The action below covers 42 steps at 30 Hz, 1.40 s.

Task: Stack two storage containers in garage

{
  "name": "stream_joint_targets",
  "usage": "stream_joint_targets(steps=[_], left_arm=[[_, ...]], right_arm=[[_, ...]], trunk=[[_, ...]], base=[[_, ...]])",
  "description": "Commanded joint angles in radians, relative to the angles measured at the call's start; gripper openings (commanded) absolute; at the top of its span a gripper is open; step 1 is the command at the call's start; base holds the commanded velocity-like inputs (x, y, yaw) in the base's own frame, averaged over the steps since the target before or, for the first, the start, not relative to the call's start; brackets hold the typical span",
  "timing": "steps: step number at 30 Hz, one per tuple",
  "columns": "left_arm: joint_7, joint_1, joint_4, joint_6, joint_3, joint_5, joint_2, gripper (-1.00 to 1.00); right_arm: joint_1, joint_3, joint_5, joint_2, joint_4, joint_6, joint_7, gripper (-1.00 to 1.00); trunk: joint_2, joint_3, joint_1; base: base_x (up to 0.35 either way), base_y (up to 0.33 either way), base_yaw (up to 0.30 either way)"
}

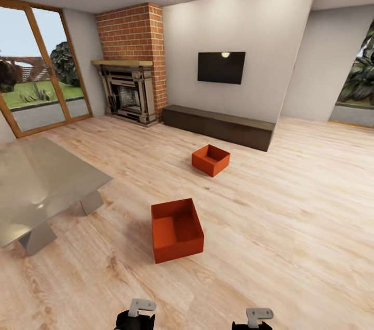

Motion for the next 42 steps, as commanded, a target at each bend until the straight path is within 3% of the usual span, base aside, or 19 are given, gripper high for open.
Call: stream_joint_targets(steps=[1,8,33,42], left_arm=[[0.006,-0.001,0.001,-0.004,-0.009,0.010,0.000,1.00],[0.006,-0.001,0.001,-0.004,-0.008,0.010,0.000,1.00],[0.006,-0.001,0.001,-0.004,-0.009,0.012,0.001,1.00],[0.006,-0.001,0.000,-0.006,-0.007,0.016,0.001,1.00]], right_arm=[[0.000,0.002,0.007,0.000,-0.001,0.006,-0.005,1.00],[0.000,0.002,0.007,0.000,-0.001,0.006,-0.005,1.00],[0.000,0.002,0.007,0.000,-0.001,0.006,-0.005,1.00],[0.000,0.002,0.007,0.000,-0.001,0.006,-0.005,1.00]], trunk=[[-0.001,-0.002,0.001],[-0.001,-0.006,0.001],[-0.001,-0.007,0.001],[-0.001,-0.007,0.001]], base=[[0.343,0.000,0.248],[0.343,0.000,0.155],[0.317,-0.074,0.005],[0.051,0.020,0.000]])
